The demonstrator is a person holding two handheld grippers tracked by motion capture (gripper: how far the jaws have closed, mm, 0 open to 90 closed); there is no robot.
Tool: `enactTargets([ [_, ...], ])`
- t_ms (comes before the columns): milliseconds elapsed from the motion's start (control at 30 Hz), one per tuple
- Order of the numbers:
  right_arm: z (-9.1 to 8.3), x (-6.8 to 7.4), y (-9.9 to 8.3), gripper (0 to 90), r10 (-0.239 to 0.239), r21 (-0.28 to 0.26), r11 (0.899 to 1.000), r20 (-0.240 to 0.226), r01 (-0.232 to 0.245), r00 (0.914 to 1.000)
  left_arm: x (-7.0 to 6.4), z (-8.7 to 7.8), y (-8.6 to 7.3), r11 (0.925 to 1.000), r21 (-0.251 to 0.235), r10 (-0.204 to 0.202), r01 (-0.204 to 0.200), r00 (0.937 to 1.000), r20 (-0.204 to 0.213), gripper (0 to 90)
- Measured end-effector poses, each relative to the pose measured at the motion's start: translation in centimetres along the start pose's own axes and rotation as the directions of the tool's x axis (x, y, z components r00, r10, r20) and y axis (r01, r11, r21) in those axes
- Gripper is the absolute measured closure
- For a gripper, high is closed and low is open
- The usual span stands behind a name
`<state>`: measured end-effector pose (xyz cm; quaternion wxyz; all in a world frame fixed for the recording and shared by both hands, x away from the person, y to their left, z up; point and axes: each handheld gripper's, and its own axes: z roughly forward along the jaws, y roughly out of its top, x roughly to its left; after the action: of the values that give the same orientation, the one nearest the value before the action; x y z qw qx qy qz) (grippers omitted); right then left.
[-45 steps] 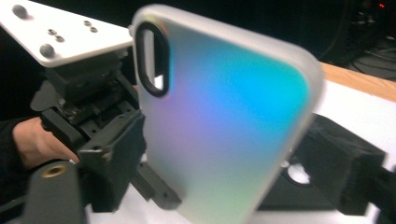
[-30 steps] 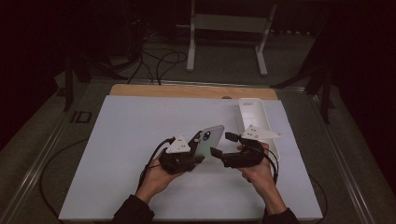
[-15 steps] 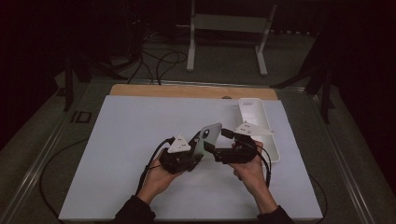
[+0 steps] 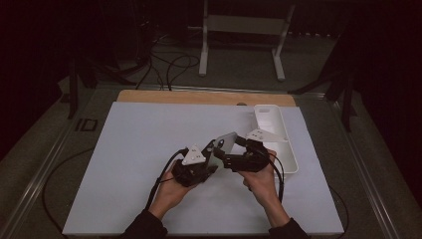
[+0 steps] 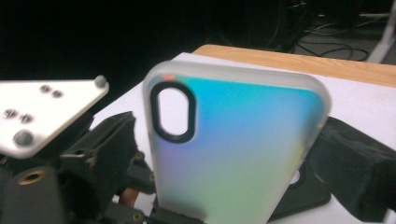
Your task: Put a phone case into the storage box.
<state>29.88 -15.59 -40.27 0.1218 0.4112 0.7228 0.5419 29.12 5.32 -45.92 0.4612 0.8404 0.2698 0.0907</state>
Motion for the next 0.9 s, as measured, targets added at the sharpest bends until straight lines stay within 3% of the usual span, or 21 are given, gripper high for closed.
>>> enactTargets([
  [333,0.47,0.19,-0.03,15.5,0.011,-0.011,1.0,0.023,-0.011,0.9997,-0.42,0.3,-0.08,1.0,0.002,0.004,-0.004,0.9999,0.01,81.3],
  [633,0.5,0.03,-0.04,16.6,0.013,-0.021,1.0,0.004,-0.013,0.9999,-0.4,0.16,-0.11,1.0,-0.005,0.004,-0.004,0.9999,0.012,81.2],
  [900,0.33,0.03,-0.08,16.9,-0.015,-0.018,1.0,-0.003,0.015,0.9999,-0.43,0.22,-0.12,1.0,-0.002,0.009,-0.009,0.9998,0.02,81.2],
])
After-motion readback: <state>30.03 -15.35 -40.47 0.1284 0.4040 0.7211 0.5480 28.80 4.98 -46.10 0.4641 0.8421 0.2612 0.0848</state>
